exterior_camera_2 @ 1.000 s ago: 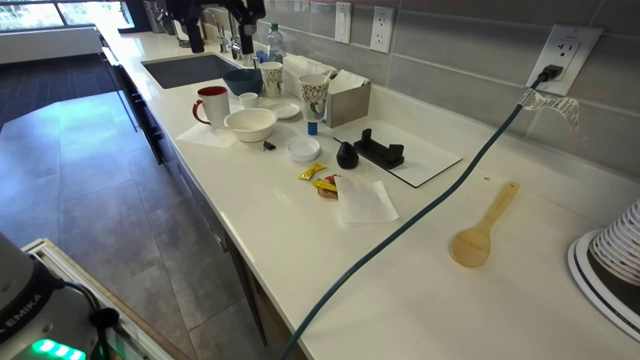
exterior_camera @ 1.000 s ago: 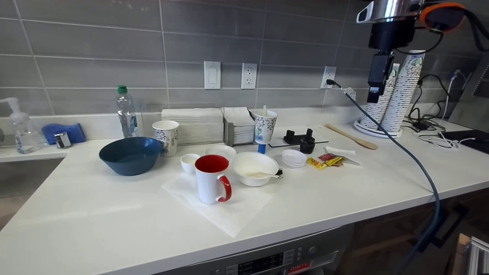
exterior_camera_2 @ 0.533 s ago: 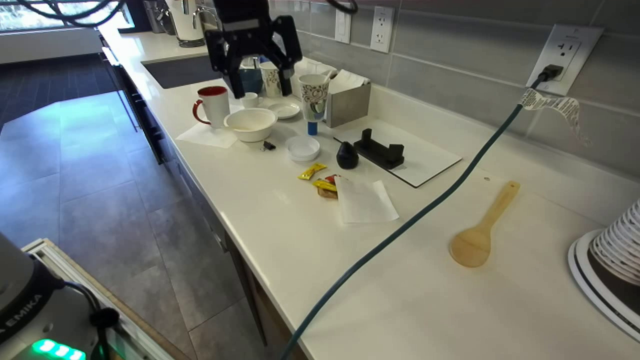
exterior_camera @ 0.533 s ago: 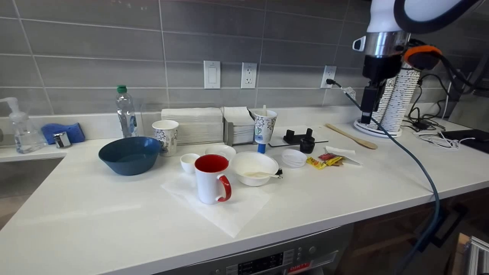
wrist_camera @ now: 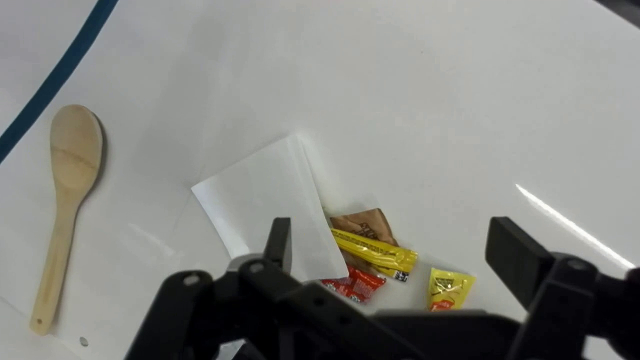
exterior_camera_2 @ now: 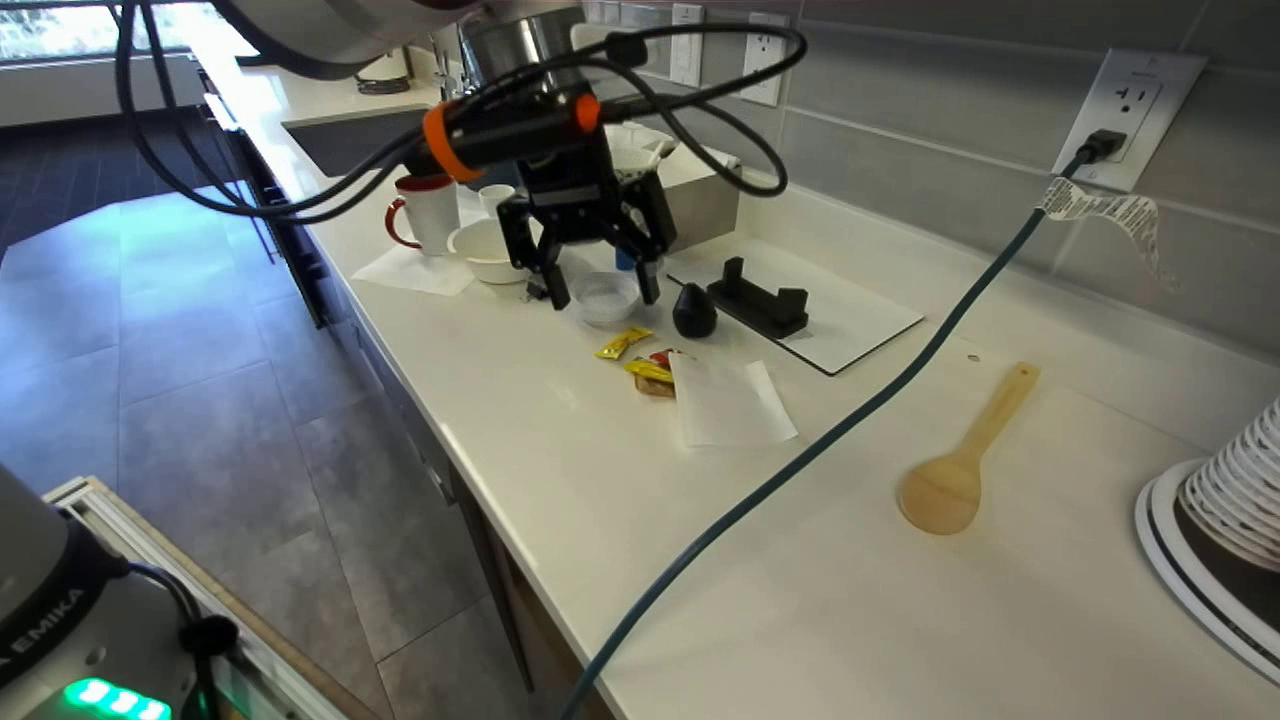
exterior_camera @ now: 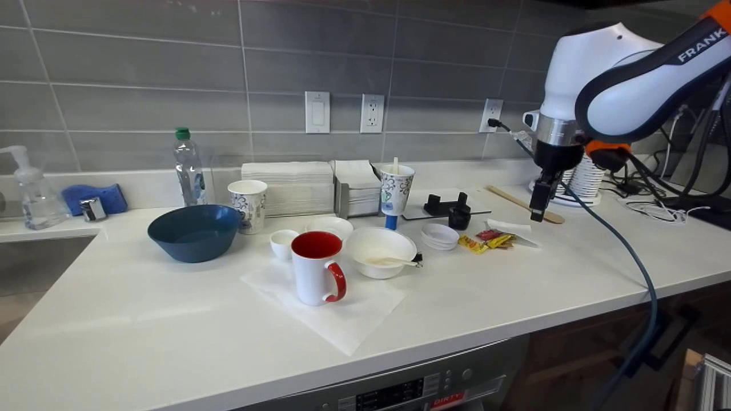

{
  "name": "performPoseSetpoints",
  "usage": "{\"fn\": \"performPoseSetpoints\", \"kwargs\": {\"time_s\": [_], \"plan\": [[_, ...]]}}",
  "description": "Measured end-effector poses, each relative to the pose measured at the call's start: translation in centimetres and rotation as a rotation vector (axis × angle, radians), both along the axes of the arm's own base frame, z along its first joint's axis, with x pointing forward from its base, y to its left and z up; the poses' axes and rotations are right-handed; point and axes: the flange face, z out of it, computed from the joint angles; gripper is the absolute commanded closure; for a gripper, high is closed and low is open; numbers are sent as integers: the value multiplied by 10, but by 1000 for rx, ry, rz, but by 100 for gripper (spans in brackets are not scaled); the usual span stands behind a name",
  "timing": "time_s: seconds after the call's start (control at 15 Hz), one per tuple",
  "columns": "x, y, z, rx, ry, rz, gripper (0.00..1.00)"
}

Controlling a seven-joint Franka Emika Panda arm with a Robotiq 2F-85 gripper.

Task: Put a sauce packet in the bowl

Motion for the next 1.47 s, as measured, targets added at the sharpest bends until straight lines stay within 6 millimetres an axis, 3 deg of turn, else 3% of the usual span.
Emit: {"fn": "performPoseSetpoints", "kwargs": {"time_s": [0.53, 0.93, 1.33, 1.4, 1.47], "plan": [[2, 4, -1, -59, 11, 38, 0], [1, 6, -42, -190, 87, 113, 0], [6, 15, -78, -216, 80, 199, 0], [7, 16, -83, -220, 75, 210, 1], [9, 17, -87, -223, 67, 224, 9]]}}
